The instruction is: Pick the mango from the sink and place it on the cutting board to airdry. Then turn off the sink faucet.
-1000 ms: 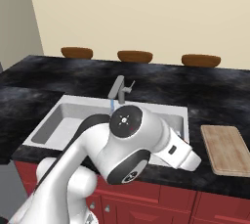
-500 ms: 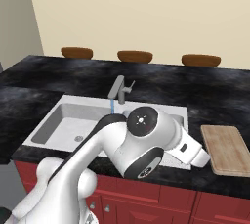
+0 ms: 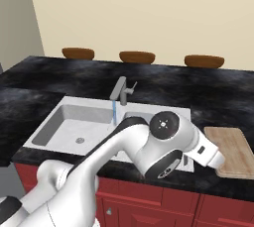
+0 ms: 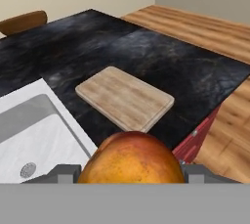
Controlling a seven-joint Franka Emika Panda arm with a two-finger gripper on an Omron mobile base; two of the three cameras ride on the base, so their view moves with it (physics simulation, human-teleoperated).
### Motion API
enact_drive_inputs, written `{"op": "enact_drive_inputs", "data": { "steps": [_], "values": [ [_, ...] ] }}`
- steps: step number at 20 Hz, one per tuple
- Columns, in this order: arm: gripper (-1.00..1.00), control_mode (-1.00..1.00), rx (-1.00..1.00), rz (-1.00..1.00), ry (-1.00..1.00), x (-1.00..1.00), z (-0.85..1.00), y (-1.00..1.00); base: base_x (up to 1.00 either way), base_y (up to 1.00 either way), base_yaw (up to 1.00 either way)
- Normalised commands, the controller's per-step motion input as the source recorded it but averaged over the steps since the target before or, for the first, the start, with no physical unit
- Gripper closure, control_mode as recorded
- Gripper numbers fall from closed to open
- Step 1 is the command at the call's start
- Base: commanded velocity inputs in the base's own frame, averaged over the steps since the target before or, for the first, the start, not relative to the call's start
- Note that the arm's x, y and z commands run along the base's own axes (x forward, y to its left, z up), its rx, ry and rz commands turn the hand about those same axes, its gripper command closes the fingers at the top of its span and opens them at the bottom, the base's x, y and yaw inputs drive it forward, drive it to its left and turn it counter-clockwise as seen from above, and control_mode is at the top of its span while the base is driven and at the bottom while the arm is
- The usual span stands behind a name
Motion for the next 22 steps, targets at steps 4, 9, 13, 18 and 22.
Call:
{"op": "enact_drive_inputs", "data": {
  "steps": [4, 9, 13, 18, 22],
  "values": [
    [1.0, -1.0, 0.0, 0.0, 0.02, 0.25, -0.34, -0.28, 0.0, 0.0, 0.0],
    [1.0, -1.0, 0.0, 0.0, 0.08, 0.25, -0.29, -0.27, 0.0, 0.0, 0.0],
    [1.0, -1.0, 0.0, 0.0, 0.08, 0.32, -0.03, -0.16, 0.0, 0.0, 0.0],
    [1.0, -1.0, 0.02, 0.03, 0.01, 0.28, -0.09, -0.18, 0.0, 0.0, 0.0],
    [1.0, -1.0, 0.06, 0.07, 0.0, 0.19, -0.26, -0.32, 0.0, 0.0, 0.0]
  ]
}}
